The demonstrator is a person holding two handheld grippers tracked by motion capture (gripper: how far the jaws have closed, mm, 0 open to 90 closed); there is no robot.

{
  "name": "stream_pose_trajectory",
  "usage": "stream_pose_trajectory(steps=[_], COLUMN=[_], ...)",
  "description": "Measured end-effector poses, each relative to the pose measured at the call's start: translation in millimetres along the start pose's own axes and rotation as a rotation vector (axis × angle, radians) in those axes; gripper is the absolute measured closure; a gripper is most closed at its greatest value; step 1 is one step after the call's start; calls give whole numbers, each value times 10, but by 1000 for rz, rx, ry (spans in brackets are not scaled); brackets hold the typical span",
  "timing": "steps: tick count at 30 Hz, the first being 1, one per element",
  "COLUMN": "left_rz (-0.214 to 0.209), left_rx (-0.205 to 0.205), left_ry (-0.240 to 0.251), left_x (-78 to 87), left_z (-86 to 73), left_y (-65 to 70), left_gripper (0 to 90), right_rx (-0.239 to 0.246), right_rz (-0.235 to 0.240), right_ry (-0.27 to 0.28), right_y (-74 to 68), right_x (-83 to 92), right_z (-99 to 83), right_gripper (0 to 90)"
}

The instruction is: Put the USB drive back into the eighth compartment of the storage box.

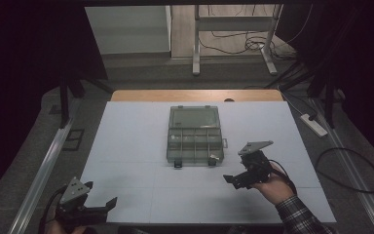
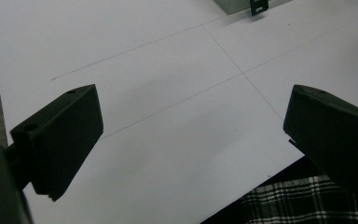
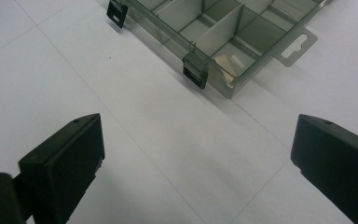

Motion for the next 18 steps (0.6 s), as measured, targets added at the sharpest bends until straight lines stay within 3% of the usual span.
stream_pose_trajectory(steps=[18], left_rz=[0], left_rx=[2], left_ry=[0], left_x=[0], left_z=[0], left_y=[-1], left_gripper=[50], right_rx=[-12], right_rz=[3], right_ry=[0], right_y=[-30], right_x=[98], right_z=[-143], right_gripper=[0])
Point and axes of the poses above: each handheld gripper's, and its own axes: x roughly backward along the jaws, z roughly out of its top, y roughly to its right, the point moved 2 cm from there along -x, roughly forward along the jaws, and after that the axes turned 7 degrees about x, right-handed, at the moved point
